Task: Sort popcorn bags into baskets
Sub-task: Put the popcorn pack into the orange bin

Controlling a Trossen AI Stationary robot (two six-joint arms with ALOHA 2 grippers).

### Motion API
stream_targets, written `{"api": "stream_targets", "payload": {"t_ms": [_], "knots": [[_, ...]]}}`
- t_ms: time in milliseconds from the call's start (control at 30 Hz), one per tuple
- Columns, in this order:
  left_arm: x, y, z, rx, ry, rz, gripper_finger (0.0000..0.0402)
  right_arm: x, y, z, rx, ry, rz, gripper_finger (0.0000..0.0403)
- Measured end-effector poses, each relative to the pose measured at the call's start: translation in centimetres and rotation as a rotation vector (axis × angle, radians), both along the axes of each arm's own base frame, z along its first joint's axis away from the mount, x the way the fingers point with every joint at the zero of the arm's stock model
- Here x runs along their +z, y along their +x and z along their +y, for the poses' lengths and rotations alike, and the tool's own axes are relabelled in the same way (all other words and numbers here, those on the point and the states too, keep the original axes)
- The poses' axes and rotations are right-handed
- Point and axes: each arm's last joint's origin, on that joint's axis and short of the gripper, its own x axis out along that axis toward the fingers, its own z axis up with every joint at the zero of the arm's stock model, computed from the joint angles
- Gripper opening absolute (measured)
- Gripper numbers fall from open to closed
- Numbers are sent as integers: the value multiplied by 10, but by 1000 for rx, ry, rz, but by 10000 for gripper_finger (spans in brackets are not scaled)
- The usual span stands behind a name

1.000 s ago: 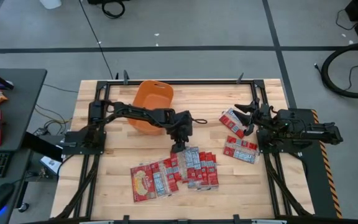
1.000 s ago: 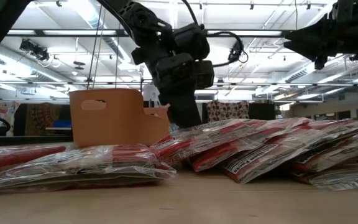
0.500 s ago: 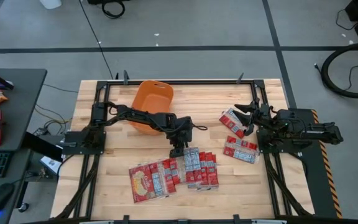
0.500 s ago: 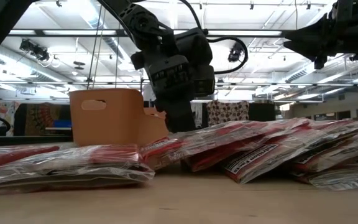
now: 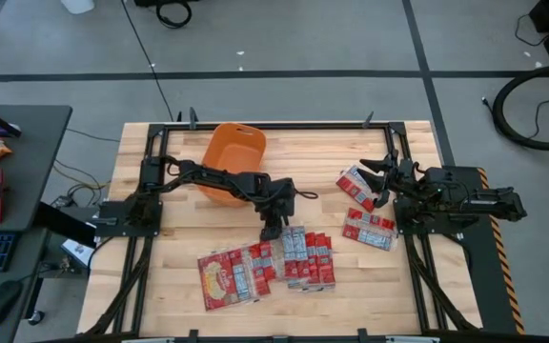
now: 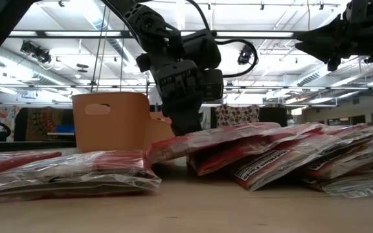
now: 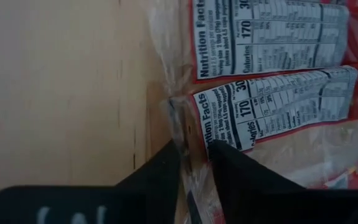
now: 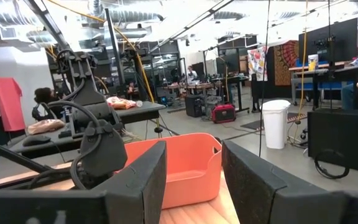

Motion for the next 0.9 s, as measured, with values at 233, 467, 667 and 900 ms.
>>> {"api": "stream_targets", "payload": {"t_ms": [233,467,667,900], "knots": [[2,-2,3,36,35,26,16,0,0,0,0,0,0,160],[30,7,5,15,66,24,8,0,0,0,-1,0,0,160],[69,17,7,-48,137,3,7,0,0,0,-7,2,0,160],[120,18,9,-108,263,21,6,0,0,0,-6,2,3,160]]}}
